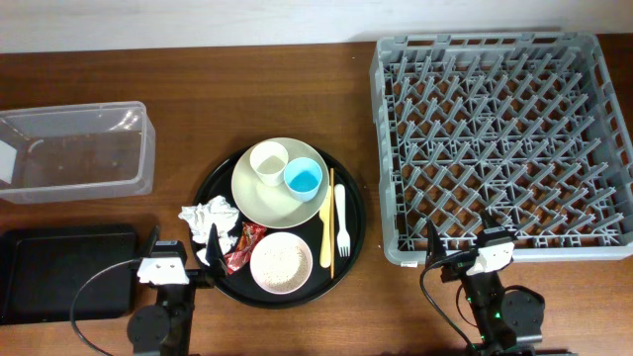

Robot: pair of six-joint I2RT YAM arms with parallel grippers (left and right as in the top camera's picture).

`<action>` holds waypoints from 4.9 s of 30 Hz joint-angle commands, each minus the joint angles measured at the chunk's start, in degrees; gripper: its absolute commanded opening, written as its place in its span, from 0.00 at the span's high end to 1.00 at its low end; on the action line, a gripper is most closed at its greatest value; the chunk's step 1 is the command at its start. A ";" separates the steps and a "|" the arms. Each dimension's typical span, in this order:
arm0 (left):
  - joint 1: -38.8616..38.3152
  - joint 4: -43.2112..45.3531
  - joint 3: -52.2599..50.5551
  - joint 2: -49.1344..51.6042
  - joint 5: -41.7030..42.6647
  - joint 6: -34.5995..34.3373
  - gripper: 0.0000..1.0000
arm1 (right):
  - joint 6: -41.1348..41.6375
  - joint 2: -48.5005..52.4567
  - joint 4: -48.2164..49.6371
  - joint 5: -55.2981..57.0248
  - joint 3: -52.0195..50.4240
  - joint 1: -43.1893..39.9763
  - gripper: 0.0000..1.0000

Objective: Sort waste into correct bins and load items into the dishwasher rack
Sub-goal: 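Move the left gripper toward the white tissue on the round tray, then grasp the crumpled white tissue with the left gripper, then carry the tissue to the clear bin and release it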

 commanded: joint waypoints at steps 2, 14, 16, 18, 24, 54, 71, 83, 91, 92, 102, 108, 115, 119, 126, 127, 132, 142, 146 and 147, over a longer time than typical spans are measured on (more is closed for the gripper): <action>-2.03 0.02 -0.48 -0.39 -0.42 0.90 0.01 | 0.04 -0.33 -0.39 0.46 -0.26 -0.04 0.02; -2.03 0.02 -0.48 -0.39 -0.42 0.90 0.01 | 0.04 -0.33 -0.39 0.48 -0.26 -0.04 0.01; -2.03 0.02 -0.48 -0.39 -0.42 0.90 0.01 | 0.04 -0.33 -0.39 0.48 -0.26 -0.04 0.02; -2.03 0.02 -0.48 -0.39 -0.42 0.90 0.01 | 0.04 -0.33 -0.39 0.48 -0.26 -0.04 0.02; -2.03 0.02 -0.48 -0.39 -0.42 0.90 0.01 | 0.04 -0.33 -0.37 0.46 -0.26 -0.04 0.02; -2.03 -12.22 23.78 1.99 8.72 -1.07 0.01 | 0.04 -0.33 -0.39 0.48 -0.26 -0.04 0.02; -2.03 -65.46 71.89 60.63 0.63 0.48 0.43 | 0.04 -0.33 -0.39 0.48 -0.26 -0.04 0.02; -3.17 -65.42 65.37 92.74 0.85 -6.97 0.34 | 0.04 -0.33 -0.37 0.48 -0.26 -0.04 0.02; -3.15 -57.02 62.51 92.74 0.39 -6.73 0.34 | 0.04 -0.33 -0.39 0.48 -0.26 -0.04 0.02; -3.15 -59.93 67.52 92.74 -0.90 -6.49 0.35 | 0.04 -0.33 -0.39 0.46 -0.26 -0.04 0.02; -8.15 -53.46 69.75 96.17 -0.68 8.48 0.38 | 0.04 -0.33 -0.39 0.48 -0.26 -0.04 0.02; -8.15 -50.18 62.99 96.24 -0.85 8.48 0.30 | 0.04 -0.33 -0.39 0.48 -0.26 -0.04 0.02; -8.15 -42.77 59.21 96.28 -0.87 8.52 0.32 | 0.04 -0.33 -0.39 0.48 -0.26 -0.04 0.02; -8.15 -41.44 57.94 96.30 -1.31 8.50 0.35 | 0.04 -0.33 -0.39 0.48 -0.26 -0.04 0.02; -8.15 -40.81 57.94 96.32 -1.29 8.50 0.78 | 0.04 -0.33 -0.39 0.48 -0.26 -0.04 0.02; -8.15 -40.79 57.94 96.32 -1.31 8.50 0.86 | 0.04 -0.33 -0.39 0.48 -0.26 -0.04 0.01; -8.15 -36.59 58.07 96.32 -1.51 8.52 0.99 | 0.04 -0.33 -0.39 0.48 -0.26 -0.04 0.02; -8.13 -52.06 86.03 95.86 -6.01 6.73 0.99 | 0.04 -0.33 -0.39 0.48 -0.26 -0.04 0.02; -5.18 -52.65 96.89 95.89 -11.23 4.74 0.99 | 0.04 -0.33 -0.39 0.48 -0.26 -0.04 0.02; -3.76 -52.48 96.89 95.89 -12.28 4.74 0.99 | 0.04 -0.33 -0.39 0.48 -0.26 -0.04 0.02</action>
